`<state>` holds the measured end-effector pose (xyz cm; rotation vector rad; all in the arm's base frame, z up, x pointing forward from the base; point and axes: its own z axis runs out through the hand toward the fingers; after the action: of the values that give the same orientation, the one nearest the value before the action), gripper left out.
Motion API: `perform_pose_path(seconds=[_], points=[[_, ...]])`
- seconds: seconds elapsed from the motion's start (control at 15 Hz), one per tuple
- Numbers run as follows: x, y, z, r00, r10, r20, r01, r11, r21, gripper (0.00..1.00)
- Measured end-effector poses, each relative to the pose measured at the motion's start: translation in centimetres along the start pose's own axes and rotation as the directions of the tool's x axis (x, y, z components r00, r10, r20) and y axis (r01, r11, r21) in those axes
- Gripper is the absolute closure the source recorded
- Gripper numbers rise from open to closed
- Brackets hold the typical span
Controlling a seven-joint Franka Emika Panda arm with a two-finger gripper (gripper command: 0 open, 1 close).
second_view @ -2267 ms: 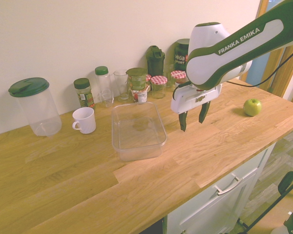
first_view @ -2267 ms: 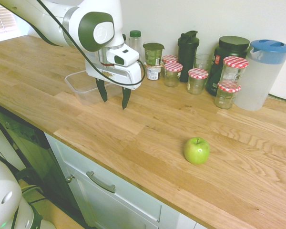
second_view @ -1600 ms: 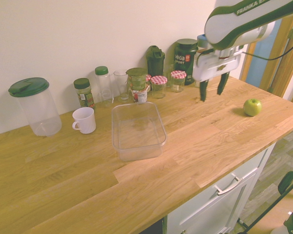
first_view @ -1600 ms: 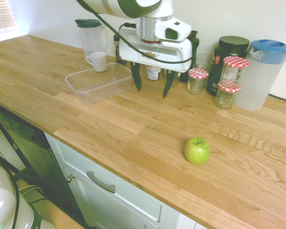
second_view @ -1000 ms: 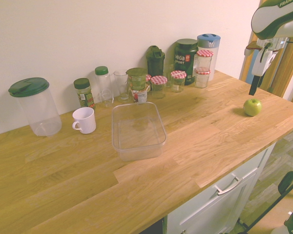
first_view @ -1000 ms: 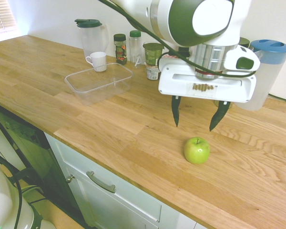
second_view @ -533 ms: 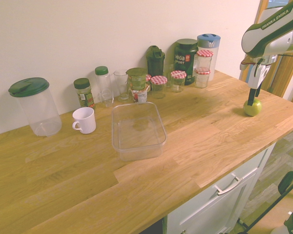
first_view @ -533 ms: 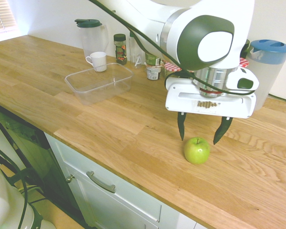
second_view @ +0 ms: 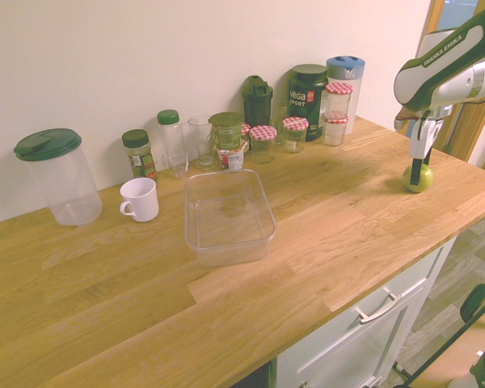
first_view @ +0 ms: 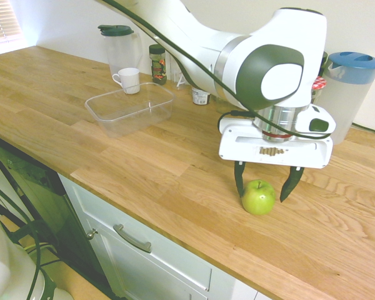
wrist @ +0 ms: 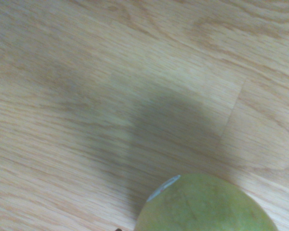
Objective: Put the apple into the container
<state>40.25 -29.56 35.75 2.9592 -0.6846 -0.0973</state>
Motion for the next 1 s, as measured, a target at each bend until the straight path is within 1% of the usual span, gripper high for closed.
perform_pose_path(seconds=[0.2,0.53,0.6,0.67,0.73,0.8,0.93,1.0], points=[[0.1,-0.2,0.9,1.000,-0.002,0.011,0.002,1.000,-0.003,1.00],[0.2,-0.5,0.7,1.000,0.012,0.009,-0.012,1.000,0.010,1.00],[0.6,-0.9,-0.2,0.999,0.033,0.004,-0.033,0.999,0.017,1.00],[1.4,-2.1,-2.3,0.998,0.061,-0.005,-0.061,0.998,0.015,1.00],[2.0,-4.3,-5.3,0.997,0.077,-0.020,-0.077,0.997,0.021,1.00],[2.2,-7.8,-8.9,0.995,0.087,-0.044,-0.085,0.996,0.036,1.00],[0.7,-17.4,-14.9,0.992,0.085,-0.098,-0.077,0.994,0.080,1.00],[-0.6,-22.7,-16.7,0.990,0.079,-0.116,-0.067,0.992,0.103,1.00]])
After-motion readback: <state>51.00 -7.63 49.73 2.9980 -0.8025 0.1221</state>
